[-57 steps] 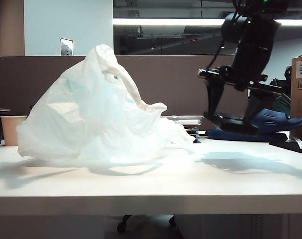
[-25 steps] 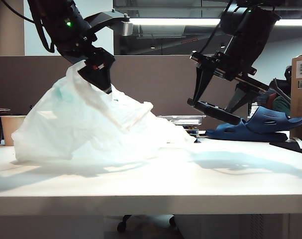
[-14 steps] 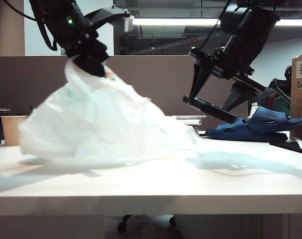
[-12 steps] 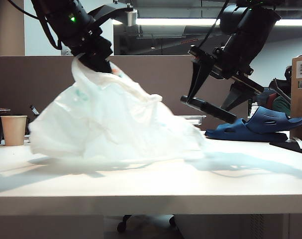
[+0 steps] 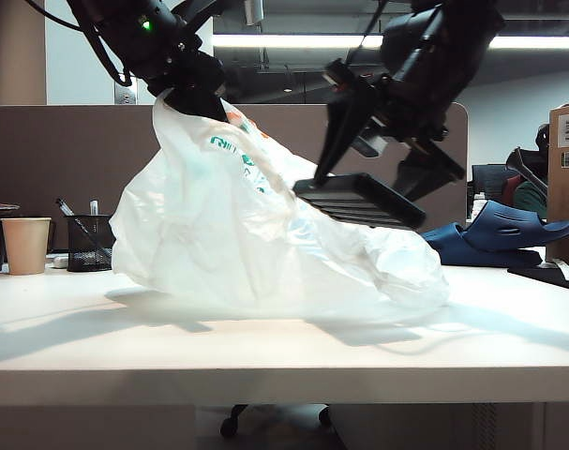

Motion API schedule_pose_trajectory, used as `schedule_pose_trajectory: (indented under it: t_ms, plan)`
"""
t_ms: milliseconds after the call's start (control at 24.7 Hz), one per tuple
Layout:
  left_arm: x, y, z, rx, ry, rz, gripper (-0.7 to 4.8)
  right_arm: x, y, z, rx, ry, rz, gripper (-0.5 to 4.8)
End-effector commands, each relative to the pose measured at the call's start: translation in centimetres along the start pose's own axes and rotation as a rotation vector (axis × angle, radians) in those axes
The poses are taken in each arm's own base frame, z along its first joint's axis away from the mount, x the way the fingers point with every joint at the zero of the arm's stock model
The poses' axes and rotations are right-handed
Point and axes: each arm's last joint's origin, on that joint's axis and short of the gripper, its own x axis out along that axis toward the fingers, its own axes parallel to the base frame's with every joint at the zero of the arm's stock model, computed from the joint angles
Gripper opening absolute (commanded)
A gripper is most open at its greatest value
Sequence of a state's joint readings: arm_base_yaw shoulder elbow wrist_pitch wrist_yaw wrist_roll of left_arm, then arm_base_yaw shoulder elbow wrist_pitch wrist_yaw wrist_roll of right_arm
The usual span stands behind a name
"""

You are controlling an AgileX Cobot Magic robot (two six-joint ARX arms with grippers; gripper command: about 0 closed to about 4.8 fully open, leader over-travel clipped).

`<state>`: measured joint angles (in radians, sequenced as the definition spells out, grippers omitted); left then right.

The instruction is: Put the power bank into the bag.

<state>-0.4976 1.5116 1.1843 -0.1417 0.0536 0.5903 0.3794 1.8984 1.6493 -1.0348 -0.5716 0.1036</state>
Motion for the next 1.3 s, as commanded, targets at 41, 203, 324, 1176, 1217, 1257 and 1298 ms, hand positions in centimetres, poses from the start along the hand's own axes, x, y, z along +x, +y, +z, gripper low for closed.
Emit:
schedule_pose_trajectory:
  t_ms: [41, 203, 324, 1176, 1217, 1257, 1298]
  plan:
    - [-0.2, 0.0, 0.4, -0.001, -0.069, -0.060, -0.06, -0.1, 1.2, 0.1, -0.043, -0.019, 0.075, 2.41]
    - [-0.2, -0.2, 0.6, 0.000, -0.118, -0.138, -0.06, 0.1, 1.5, 0.5, -0.071, -0.050, 0.087, 2.40]
    - [-0.3, -0.5, 0.6, -0.002, -0.142, -0.202, -0.06, 0.0, 1.7, 1.2, -0.091, -0.115, 0.096, 2.18]
    - [-0.6, -1.1, 1.0, 0.001, -0.304, -0.442, -0.06, 0.6, 1.4, 4.1, -0.189, -0.352, 0.024, 2.09]
    - [-0.6, -1.1, 1.0, 0.001, -0.302, -0.443, -0.06, 0.5, 1.3, 4.1, -0.190, -0.354, 0.025, 2.09]
    - [-0.6, -1.1, 0.9, 0.000, -0.298, -0.445, -0.06, 0.5, 1.3, 4.1, -0.192, -0.356, 0.027, 2.09]
    - [-0.6, -1.2, 0.9, -0.003, -0.292, -0.450, -0.06, 0.5, 1.4, 4.2, -0.196, -0.363, 0.028, 2.09]
